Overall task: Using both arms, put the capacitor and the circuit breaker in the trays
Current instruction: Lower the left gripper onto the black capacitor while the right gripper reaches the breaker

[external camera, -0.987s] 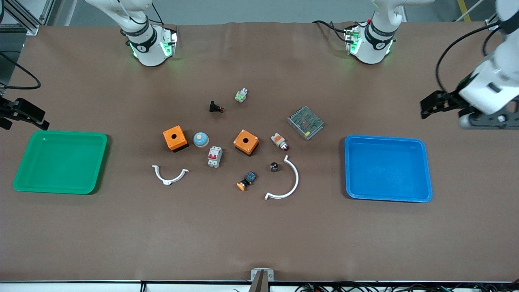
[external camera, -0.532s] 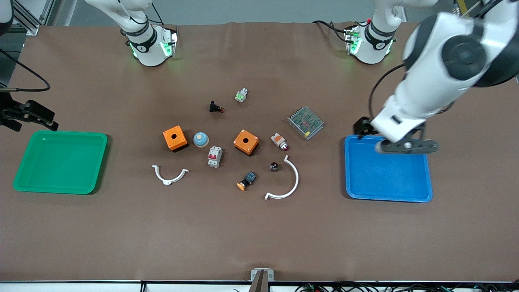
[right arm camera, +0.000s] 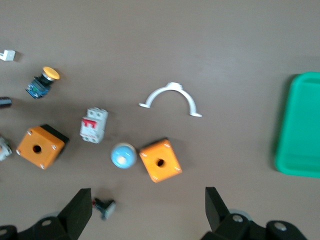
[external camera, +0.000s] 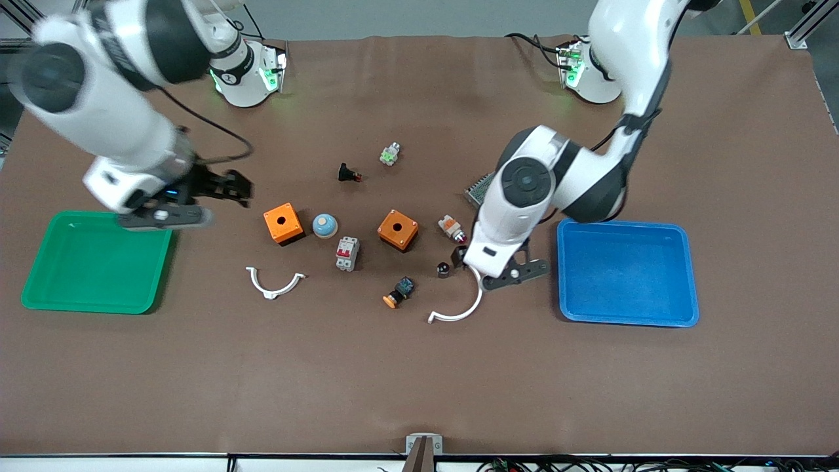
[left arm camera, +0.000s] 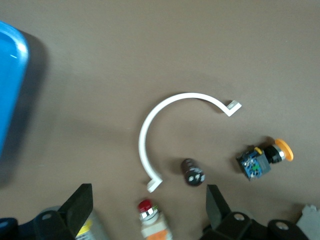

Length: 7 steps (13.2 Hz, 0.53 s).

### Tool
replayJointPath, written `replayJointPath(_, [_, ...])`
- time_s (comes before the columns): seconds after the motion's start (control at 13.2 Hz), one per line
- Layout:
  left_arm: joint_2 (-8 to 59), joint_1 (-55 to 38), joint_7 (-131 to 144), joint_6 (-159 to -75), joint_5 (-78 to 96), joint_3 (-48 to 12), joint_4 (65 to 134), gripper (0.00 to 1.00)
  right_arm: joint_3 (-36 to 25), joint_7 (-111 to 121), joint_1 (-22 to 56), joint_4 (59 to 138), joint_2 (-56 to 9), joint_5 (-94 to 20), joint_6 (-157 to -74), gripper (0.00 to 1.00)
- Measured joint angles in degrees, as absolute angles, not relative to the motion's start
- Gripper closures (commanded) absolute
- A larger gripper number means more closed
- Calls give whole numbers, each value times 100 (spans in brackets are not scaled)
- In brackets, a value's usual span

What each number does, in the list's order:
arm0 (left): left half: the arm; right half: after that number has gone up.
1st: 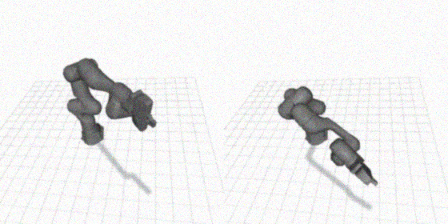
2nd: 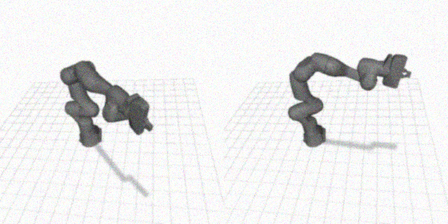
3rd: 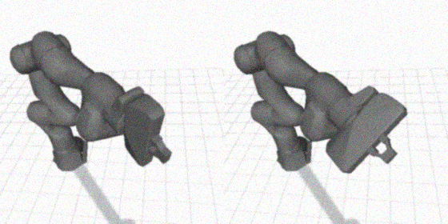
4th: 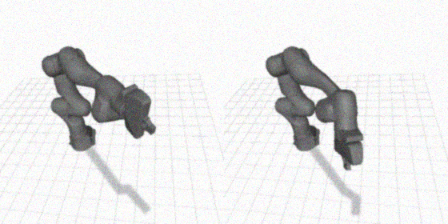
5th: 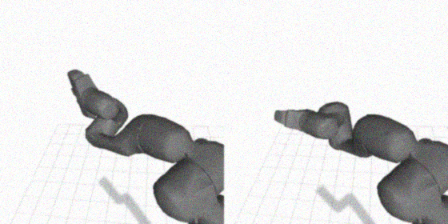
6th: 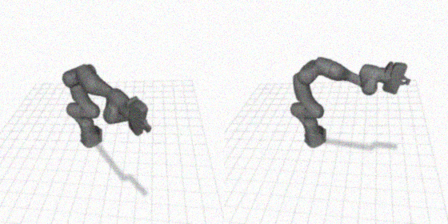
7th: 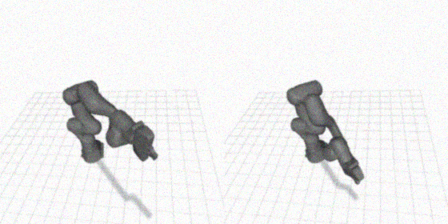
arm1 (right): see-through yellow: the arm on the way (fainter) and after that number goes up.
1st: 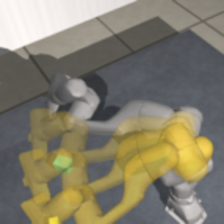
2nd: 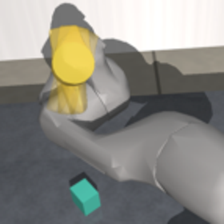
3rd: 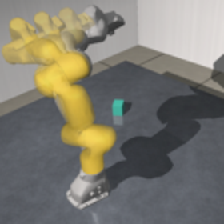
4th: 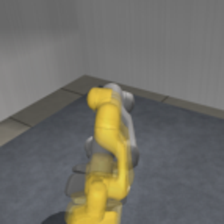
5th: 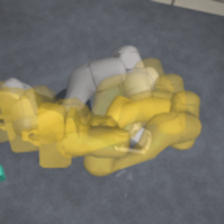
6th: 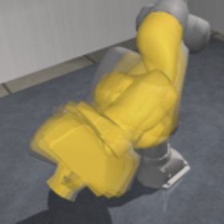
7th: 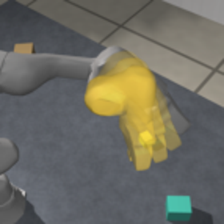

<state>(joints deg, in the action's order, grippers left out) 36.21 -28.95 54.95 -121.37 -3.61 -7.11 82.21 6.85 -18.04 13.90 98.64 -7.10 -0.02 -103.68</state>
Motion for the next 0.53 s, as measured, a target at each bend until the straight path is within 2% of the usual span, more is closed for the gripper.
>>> replayJointPath(0.08, [3848, -2997, 5744, -12325, -453, -708, 8147, 7, 686, -2068, 1608, 10156, -811, -4, -10819, 0])
replayJointPath(0.23, [4206, -3169, 6148, -12708, -535, -703, 8069, 23, 686, -2762, 2084, 10530, -1106, -8, -11523, 0])
replayJointPath(0.53, [4650, -3361, 6385, -13191, -537, -699, 8010, 38, 684, -3852, 2936, 10637, -1907, -8, -12673, 0])
